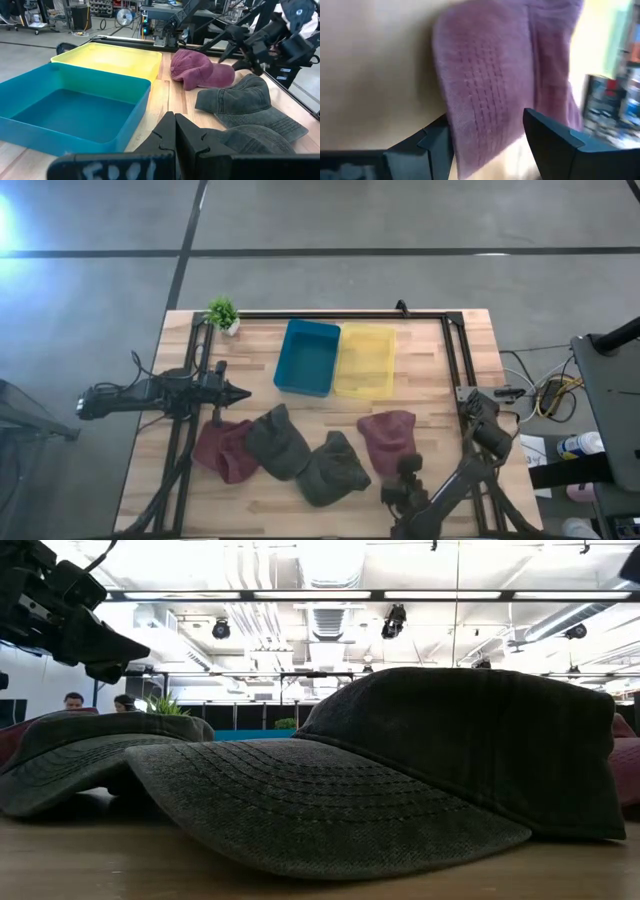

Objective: Pick & Place hat
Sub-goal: Put the right red cap into the yellow bin

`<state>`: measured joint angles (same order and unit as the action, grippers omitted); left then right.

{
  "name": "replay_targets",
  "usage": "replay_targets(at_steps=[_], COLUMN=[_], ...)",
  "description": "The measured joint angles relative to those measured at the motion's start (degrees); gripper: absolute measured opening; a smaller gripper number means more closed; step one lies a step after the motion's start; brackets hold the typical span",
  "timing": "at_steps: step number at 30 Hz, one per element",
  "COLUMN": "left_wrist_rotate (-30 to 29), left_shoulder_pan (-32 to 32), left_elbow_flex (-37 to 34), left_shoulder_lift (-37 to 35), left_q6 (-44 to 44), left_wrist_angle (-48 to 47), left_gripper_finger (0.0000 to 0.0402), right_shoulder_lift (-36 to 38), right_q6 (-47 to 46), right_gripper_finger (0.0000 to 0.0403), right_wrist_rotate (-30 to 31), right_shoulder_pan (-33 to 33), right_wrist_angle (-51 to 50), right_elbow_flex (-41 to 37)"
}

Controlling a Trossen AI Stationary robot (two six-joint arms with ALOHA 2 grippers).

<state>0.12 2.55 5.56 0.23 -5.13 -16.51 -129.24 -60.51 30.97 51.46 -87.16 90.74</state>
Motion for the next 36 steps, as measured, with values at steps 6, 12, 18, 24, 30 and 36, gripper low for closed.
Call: replay_targets(at_steps=[6,12,18,24,30,36], left_wrist_rotate=[0.0,0.0,0.0,0.0,0.0,0.0], left_shoulder_pan=[0.0,0.0,0.0,0.0,0.0,0.0], left_elbow_flex=[0.0,0.0,0.0,0.0,0.0,0.0], left_shoulder_lift=[0.0,0.0,0.0,0.0,0.0,0.0], left_q6=[0.0,0.0,0.0,0.0,0.0,0.0], left_wrist_angle=[0.0,0.0,0.1,0.2,0.2,0.2], left_gripper_finger=[0.0000,0.0000,0.0000,0.0000,0.0000,0.0000], right_shoulder_lift=[-2.4,-2.6,-2.2,-0.4,4.7,21.1], right_q6=[-4.2,-4.1,-5.8,-11.0,-13.7,-20.8], right_gripper_finger=[0.0219,0.0219,0.0211,0.0134,0.0023,0.0015], right_wrist_rotate=[3.3,11.9,13.8,14.0,12.0,4.8], right_shoulder_pan=[-1.6,-2.8,-4.9,-5.9,-5.8,-4.8], right_wrist_angle=[-2.9,-2.9,-1.9,-1.9,-2.6,-2.5], right_elbow_flex=[-0.3,-0.6,-1.9,-3.2,-3.2,-3.0])
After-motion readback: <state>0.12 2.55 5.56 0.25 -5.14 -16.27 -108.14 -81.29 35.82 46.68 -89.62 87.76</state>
